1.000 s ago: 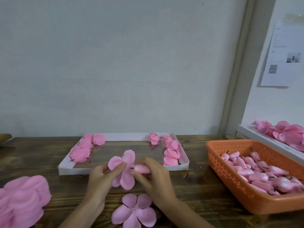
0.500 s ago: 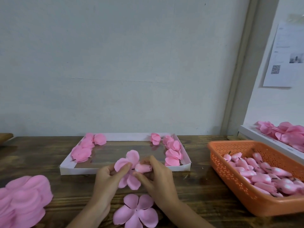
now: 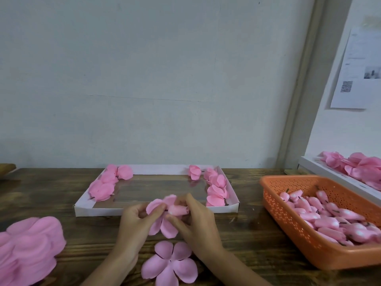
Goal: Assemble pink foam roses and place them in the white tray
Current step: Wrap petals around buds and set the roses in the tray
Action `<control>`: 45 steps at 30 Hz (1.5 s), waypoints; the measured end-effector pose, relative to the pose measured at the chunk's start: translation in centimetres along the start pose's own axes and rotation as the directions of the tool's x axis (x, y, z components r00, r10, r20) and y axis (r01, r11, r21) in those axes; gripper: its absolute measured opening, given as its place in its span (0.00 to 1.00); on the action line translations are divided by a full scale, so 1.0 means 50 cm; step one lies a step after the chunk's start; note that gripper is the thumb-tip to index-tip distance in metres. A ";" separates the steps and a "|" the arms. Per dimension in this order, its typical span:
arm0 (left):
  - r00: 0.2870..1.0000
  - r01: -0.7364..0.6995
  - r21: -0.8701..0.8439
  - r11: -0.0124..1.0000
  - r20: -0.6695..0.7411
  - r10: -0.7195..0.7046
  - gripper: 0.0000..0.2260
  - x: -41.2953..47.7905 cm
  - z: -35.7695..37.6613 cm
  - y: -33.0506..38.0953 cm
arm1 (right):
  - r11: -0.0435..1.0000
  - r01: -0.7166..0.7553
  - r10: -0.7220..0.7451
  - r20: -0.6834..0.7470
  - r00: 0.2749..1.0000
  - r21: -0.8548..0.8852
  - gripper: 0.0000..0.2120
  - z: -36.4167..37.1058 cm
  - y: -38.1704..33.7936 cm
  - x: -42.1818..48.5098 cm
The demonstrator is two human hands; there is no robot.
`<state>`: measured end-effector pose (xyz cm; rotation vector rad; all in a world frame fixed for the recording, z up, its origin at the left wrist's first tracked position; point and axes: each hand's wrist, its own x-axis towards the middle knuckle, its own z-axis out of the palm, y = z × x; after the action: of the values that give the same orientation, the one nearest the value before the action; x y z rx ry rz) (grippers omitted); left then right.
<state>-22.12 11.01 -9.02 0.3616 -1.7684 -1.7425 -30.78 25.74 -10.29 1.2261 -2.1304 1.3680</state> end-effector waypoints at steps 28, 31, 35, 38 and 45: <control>0.984 -0.081 -0.024 0.996 0.158 0.084 0.07 -0.016 0.015 0.023 | 0.986 -0.063 0.073 -0.063 0.995 0.156 0.06 0.010 0.006 0.007; 0.965 -0.114 -0.014 0.993 0.235 0.115 0.06 -0.021 0.018 0.033 | 0.989 -0.067 0.077 -0.068 0.995 0.135 0.04 0.008 0.004 0.007; 0.961 -0.112 0.029 0.993 0.259 0.101 0.11 -0.022 0.020 0.034 | 0.998 -0.035 0.037 -0.040 0.999 0.048 0.04 0.004 0.000 0.009; 0.979 -0.081 -0.036 0.996 0.187 0.086 0.09 -0.017 0.020 0.033 | 1.000 -0.012 0.012 -0.005 1.000 0.012 0.07 0.008 -0.006 0.009; 0.978 -0.122 -0.036 0.992 0.165 0.127 0.15 -0.009 0.005 0.028 | 0.968 -0.077 0.081 -0.005 0.997 0.239 0.17 0.001 -0.018 0.001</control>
<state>-21.62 11.61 -7.76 0.0933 -1.8414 -1.7471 -30.08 25.51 -9.76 1.2224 -2.0715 1.7036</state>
